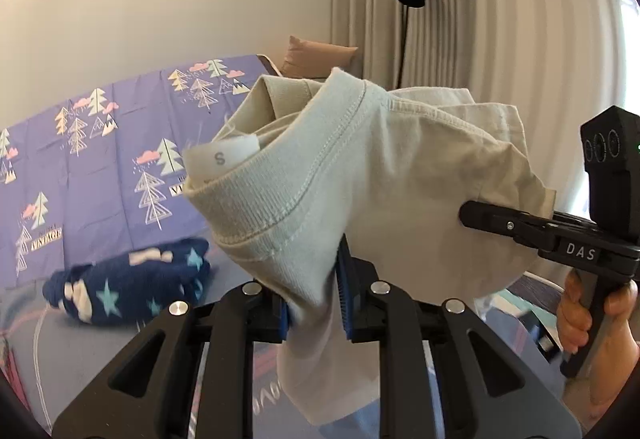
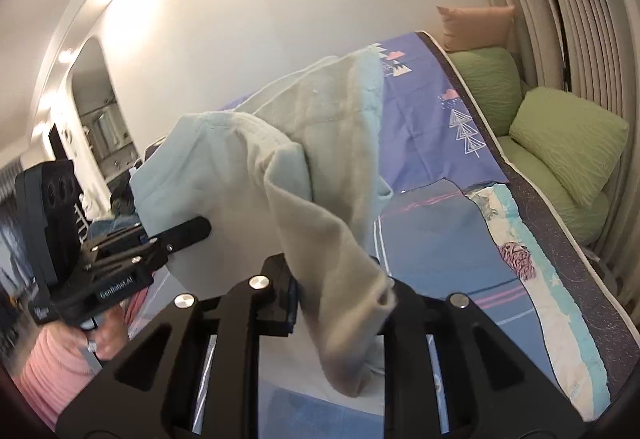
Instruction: Fold small clothes
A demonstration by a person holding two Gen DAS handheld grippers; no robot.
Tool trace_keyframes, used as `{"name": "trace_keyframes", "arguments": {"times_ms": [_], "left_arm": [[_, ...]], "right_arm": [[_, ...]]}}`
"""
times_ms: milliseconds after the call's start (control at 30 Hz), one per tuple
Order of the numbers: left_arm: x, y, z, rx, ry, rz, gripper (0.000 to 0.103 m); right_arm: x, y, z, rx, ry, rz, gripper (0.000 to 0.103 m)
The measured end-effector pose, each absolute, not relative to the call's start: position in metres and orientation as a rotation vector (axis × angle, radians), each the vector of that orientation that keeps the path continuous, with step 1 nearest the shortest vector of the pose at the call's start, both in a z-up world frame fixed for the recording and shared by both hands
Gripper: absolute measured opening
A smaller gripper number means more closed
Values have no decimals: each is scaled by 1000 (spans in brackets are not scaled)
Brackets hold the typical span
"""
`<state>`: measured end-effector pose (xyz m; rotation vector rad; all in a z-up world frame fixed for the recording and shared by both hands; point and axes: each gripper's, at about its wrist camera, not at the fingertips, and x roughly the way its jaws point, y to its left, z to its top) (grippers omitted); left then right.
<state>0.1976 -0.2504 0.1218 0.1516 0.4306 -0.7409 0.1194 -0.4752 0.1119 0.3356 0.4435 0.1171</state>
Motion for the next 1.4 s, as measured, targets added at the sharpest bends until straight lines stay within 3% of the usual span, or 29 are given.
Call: {"name": "trace_keyframes", "arguments": {"times_ms": [233,600,633,667,733,800,933,1067,1200,1267,1333,1400], "left_arm": [[263,-288,119,170,475,-665,19],[371,-338,73,276,506,-543,20],[379,-341,68,282,507,-538,24],[391,-343,60,295,513,-516,28],[413,-345,40,344,507,-382,53],[428,-336,27,328,526,-337,59],[439,-306,-2,254,630,-364,62],[421,-286,-19,284,671,-383,63],[393,-266,-22,268,662,-433,73],[371,-249,-21,246,649,-459,75],[346,-232,-18,227,627,-483,85],[320,-217,-15,209,591,-498,90]], "right_arm": [[200,-506,92,421,499,90,18],[331,-540,24,525,628,27,21],[341,-542,16,522,653,-9,34],[348,-546,9,519,666,-69,54],[350,-554,-5,514,644,-195,64],[347,-560,-18,532,640,-209,65],[329,-556,-45,488,710,-185,65],[286,-538,-53,432,743,-141,70],[237,-517,-54,349,733,-128,71],[208,-504,-52,302,714,-126,76],[176,-489,-49,261,682,-132,81],[151,-474,-45,232,654,-136,88]]}}
